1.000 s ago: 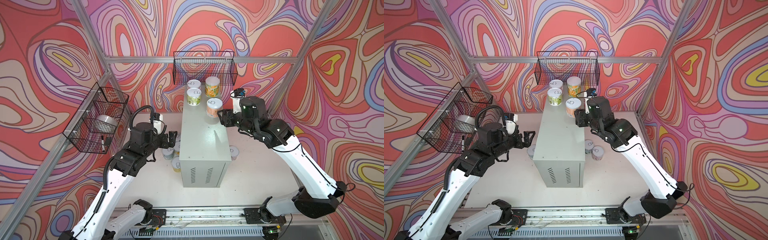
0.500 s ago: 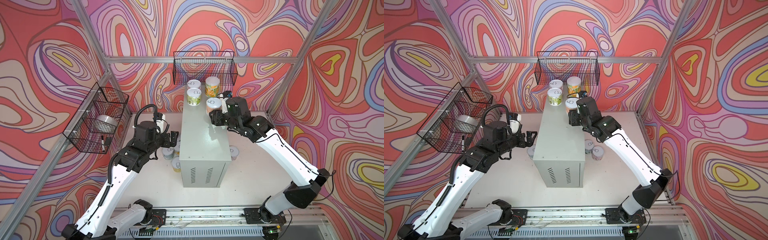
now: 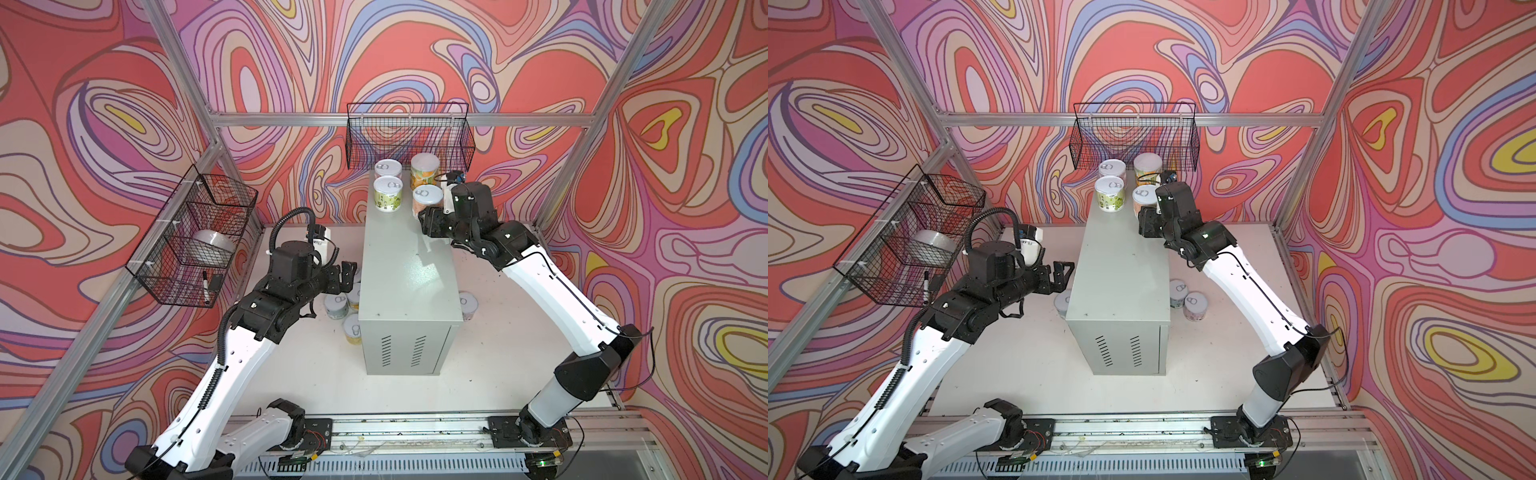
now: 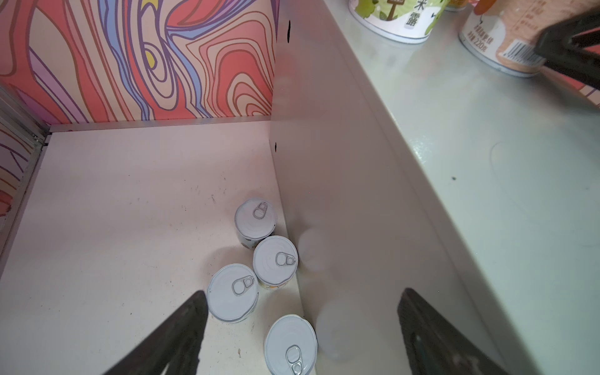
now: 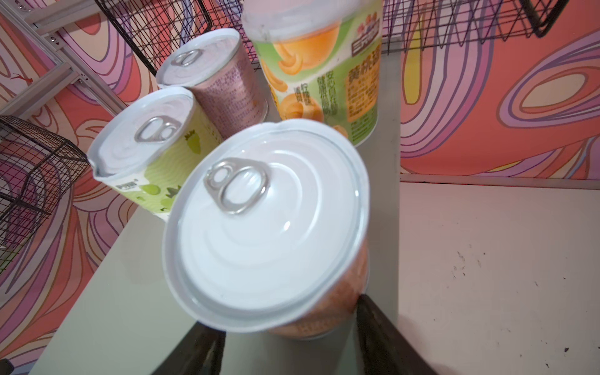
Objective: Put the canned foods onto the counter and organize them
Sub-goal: 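Regrasp the orange can with the right gripper and slide it toward the other cans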
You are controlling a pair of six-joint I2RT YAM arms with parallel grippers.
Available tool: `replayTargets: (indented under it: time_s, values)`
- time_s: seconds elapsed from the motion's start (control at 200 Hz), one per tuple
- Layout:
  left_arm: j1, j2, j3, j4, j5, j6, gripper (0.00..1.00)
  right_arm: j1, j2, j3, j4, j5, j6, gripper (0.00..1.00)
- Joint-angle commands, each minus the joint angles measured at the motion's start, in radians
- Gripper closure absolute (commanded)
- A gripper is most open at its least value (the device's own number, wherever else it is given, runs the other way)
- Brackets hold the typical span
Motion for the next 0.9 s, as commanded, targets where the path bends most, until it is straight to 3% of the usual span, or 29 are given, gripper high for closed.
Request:
replayTargets:
  time_s: [0.0, 0.891]
  values:
    - [0.005, 0.003, 0.015, 0.019, 0.003, 0.009, 0.08, -0.009, 0.016, 0.024, 0.025, -0.010, -0.009, 0.35]
    - [0.009, 0.003, -0.031, 0.035, -0.011, -0.005, 0.07, -0.038, 0.122, 0.104, 0.046, -0.031, -0.016, 0.36]
